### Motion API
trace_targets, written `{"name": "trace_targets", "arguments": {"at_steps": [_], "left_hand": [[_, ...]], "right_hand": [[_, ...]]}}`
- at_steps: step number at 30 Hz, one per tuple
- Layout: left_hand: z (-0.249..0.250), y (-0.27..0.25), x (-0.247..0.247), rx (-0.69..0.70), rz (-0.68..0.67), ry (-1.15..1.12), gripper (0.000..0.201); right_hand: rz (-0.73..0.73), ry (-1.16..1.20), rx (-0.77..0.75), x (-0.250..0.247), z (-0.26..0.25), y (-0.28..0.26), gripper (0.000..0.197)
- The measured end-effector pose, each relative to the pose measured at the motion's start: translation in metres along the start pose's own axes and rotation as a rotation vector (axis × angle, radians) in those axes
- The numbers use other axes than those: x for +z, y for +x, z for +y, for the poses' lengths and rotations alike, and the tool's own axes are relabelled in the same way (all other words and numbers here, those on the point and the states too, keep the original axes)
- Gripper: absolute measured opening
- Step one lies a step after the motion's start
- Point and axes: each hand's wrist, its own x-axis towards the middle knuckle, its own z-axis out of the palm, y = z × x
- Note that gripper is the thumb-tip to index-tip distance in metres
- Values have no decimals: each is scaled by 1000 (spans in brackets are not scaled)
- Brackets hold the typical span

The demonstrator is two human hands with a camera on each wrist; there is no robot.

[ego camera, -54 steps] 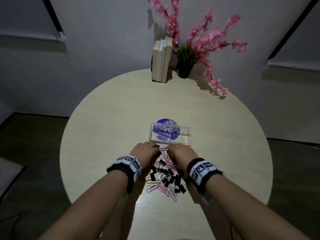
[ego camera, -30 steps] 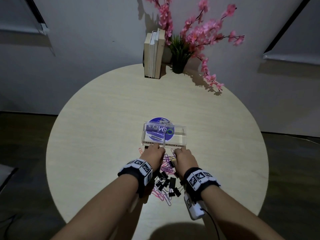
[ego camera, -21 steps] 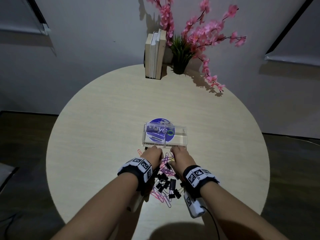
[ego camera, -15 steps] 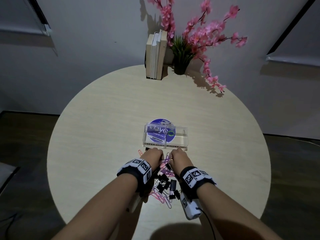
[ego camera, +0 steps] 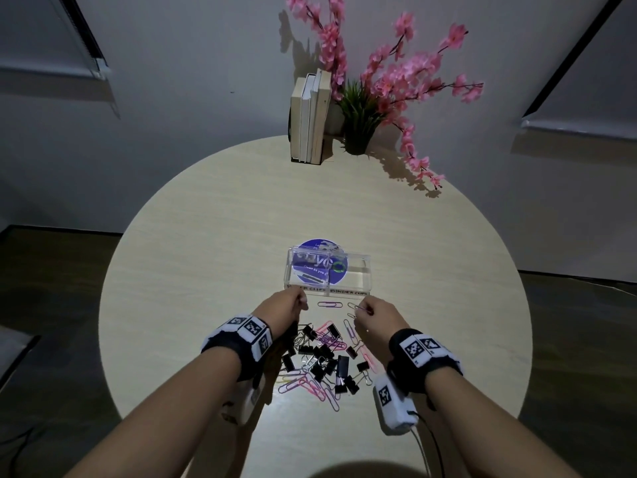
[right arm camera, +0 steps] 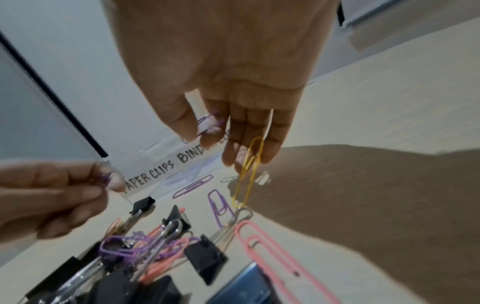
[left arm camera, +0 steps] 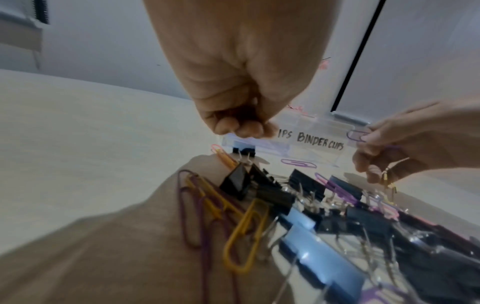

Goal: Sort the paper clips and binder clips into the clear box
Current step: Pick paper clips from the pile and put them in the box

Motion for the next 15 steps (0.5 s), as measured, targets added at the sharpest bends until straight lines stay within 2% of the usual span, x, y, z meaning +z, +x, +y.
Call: {"name": "trace_targets", "arguments": {"at_steps": [3,6,8,12,15], "left_hand": [[-12,-8,-3,-63,67,55,7],[-18,-12,-12,-160,121,192,27],[-25,-13,-17,-189,120,244,36],[-38,-7,-20,-188,48,187,23],[-42,-3,-18,-104,22,300,26]], "right_hand": [[32,77,-35,-4,2,-5,28],[78,201,-56,-7,0,-9,22],[75,338,-34,-5,0,-10,27],[136,571,39,1,1,-13,30],[174,267,96,-3,10,-17,21]]}}
